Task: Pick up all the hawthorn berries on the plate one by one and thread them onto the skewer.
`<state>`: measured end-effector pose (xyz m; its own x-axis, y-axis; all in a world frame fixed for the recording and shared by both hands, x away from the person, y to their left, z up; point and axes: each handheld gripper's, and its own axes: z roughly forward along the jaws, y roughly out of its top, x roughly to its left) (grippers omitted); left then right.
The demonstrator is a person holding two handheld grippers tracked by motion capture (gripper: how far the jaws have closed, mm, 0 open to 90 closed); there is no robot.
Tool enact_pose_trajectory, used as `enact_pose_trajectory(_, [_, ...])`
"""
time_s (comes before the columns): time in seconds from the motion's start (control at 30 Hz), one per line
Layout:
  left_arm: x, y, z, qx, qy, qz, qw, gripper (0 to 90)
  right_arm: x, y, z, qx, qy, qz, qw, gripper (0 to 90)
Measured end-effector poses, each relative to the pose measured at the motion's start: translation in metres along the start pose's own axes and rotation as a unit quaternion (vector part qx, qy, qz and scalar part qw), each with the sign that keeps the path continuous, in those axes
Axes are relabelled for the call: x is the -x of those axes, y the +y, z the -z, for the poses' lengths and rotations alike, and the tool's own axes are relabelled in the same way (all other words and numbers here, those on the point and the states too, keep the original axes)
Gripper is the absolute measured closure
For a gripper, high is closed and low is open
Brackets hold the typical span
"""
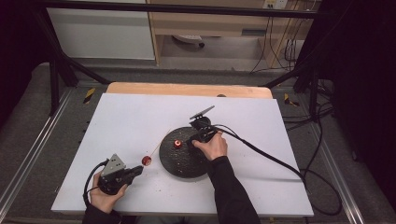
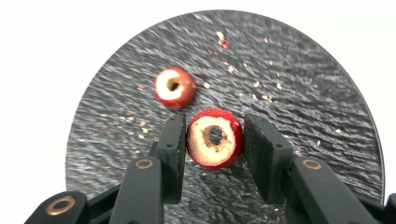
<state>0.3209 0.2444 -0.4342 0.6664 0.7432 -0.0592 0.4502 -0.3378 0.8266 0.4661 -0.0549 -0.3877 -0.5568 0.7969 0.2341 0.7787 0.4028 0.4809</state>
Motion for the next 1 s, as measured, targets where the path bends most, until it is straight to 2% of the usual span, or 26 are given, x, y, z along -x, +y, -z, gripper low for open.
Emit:
enact_pose_trajectory(0.23, [0.002,0.0,-0.001,-0.002,-0.002,-0.004,1.0,88.0,0.0,-0.015,0.012,0.057,0.033,-0.004,0.9978,61.0])
enact_pose_trajectory(0.37, [0.002,0.0,0.0,0.001,-0.001,-0.004,1.0,88.0,0.003,-0.028,0.017,0.092,0.053,-0.007,0.9943,61.0])
enact_pose_trajectory(0.53, [0.003,0.001,0.0,0.002,-0.002,-0.004,1.0,88.0,0.006,-0.048,0.023,0.146,0.084,-0.027,0.9854,61.0])
enact_pose_trajectory(0.7, [0.005,0.001,-0.001,0.002,-0.002,-0.005,1.0,88.0,0.007,-0.065,0.025,0.196,0.105,-0.043,0.9741,61.1])
enact_pose_trajectory(1.0, [0.009,0.001,-0.003,0.004,-0.005,-0.007,1.0,88.0,0.006,-0.085,0.016,0.278,0.13,-0.071,0.9489,61.1])
